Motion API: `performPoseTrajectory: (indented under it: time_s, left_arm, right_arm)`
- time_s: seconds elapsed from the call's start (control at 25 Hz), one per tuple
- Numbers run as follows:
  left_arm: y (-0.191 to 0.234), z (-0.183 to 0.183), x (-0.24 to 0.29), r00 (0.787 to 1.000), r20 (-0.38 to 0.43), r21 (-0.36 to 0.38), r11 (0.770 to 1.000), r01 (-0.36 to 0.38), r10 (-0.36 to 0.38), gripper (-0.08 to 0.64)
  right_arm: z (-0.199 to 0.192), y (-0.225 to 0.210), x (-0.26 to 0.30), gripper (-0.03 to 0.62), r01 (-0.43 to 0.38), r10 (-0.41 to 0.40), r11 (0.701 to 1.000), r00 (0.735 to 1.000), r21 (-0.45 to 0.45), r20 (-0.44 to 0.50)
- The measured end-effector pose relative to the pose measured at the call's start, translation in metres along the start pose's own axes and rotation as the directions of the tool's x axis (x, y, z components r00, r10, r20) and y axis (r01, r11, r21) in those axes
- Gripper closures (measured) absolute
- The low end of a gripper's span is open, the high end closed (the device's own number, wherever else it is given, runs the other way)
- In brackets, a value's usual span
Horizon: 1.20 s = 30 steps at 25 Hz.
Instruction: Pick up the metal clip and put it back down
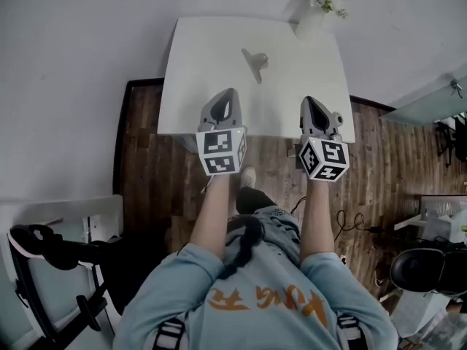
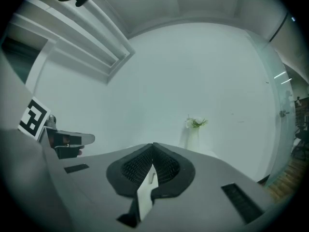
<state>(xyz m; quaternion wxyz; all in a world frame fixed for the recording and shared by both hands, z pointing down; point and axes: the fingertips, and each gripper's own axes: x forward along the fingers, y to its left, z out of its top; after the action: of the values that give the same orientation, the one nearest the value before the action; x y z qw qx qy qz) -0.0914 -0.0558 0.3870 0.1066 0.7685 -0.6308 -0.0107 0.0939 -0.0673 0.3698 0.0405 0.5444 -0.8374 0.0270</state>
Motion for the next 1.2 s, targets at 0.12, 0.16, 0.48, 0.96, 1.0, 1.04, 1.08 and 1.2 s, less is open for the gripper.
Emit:
performPoseTrajectory:
  time_s: [0.12,0.16,0.48,0.96,1.0,1.04,1.08,1.2]
  left_arm:
    - [-0.013,0.01,0.052,1.0,-0.005,0.0,1.0,0.007,-0.007,0.54]
    - [-0.017,0.017,0.065,1.0,-0.003,0.005,1.0,0.016,-0.016,0.54]
    - [0.01,0.045,0.113,0.996,-0.014,0.063,0.994,-0.088,0.089,0.54]
    - [0.019,-0.002,0.165,0.989,-0.138,0.084,0.996,-0.038,0.05,0.54]
    - [0.02,-0.007,0.168,0.988,-0.149,0.085,0.996,-0.035,0.047,0.54]
    - [0.022,-0.012,0.171,0.986,-0.16,0.082,0.996,-0.033,0.046,0.54]
    - [0.023,-0.018,0.174,0.984,-0.172,0.077,0.997,-0.032,0.044,0.54]
    - [0.027,-0.036,0.183,0.977,-0.21,0.06,0.998,-0.024,0.037,0.54]
  right_arm:
    - [0.016,-0.06,0.04,0.58,0.04,-0.041,0.997,0.999,0.06,0.022]
    - [0.022,-0.072,0.053,0.58,0.039,-0.042,0.996,0.999,0.082,0.034]
    - [0.026,-0.063,0.136,0.58,-0.114,0.109,0.986,0.993,0.118,0.054]
    - [-0.017,-0.082,0.179,0.58,-0.066,0.073,0.984,0.997,0.166,-0.037]
    - [-0.022,-0.083,0.181,0.58,-0.059,0.068,0.984,0.997,0.166,-0.048]
    - [-0.027,-0.084,0.183,0.58,-0.054,0.064,0.984,0.996,0.167,-0.061]
    - [-0.032,-0.085,0.185,0.58,-0.048,0.061,0.984,0.995,0.17,-0.073]
    - [-0.05,-0.086,0.19,0.58,-0.036,0.057,0.984,0.992,0.176,-0.112]
